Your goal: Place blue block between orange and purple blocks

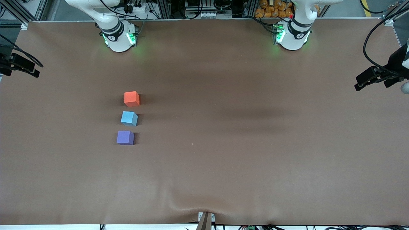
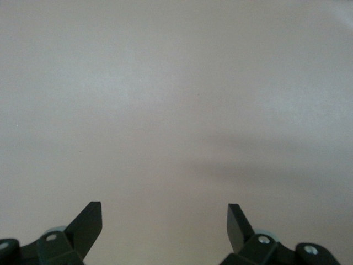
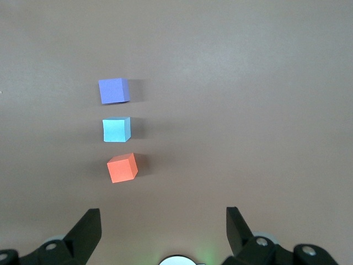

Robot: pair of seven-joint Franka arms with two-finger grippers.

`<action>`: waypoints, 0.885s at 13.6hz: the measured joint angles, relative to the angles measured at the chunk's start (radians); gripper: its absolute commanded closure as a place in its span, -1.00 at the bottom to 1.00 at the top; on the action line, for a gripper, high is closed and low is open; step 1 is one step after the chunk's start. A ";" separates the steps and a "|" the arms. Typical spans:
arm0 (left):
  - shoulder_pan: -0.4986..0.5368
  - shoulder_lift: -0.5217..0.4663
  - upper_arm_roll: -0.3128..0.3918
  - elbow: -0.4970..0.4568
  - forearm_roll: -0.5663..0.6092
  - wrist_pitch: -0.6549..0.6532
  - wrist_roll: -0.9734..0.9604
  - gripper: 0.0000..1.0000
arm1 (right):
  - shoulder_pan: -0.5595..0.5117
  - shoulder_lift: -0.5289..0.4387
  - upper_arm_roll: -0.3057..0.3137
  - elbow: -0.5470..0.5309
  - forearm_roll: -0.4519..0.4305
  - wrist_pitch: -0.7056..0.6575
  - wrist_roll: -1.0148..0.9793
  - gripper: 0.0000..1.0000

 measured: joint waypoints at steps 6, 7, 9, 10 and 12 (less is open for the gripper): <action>0.000 -0.006 0.000 -0.011 0.000 -0.026 0.000 -1.00 | 0.000 0.000 0.000 0.000 0.000 0.001 -0.001 -1.00; 0.000 -0.013 0.000 -0.023 0.000 -0.022 0.000 -1.00 | 0.000 0.000 0.000 0.000 0.000 0.001 -0.001 -1.00; 0.000 -0.027 0.000 -0.043 0.000 -0.017 0.000 -1.00 | 0.000 0.001 0.000 0.000 0.000 0.002 -0.001 -1.00; 0.000 -0.033 0.000 -0.048 0.000 -0.017 0.001 -1.00 | 0.000 0.001 0.000 0.000 -0.001 0.002 -0.001 -1.00; -0.002 -0.037 -0.003 -0.053 0.000 -0.017 0.002 -1.00 | 0.000 0.001 0.000 0.000 -0.001 0.003 -0.001 -1.00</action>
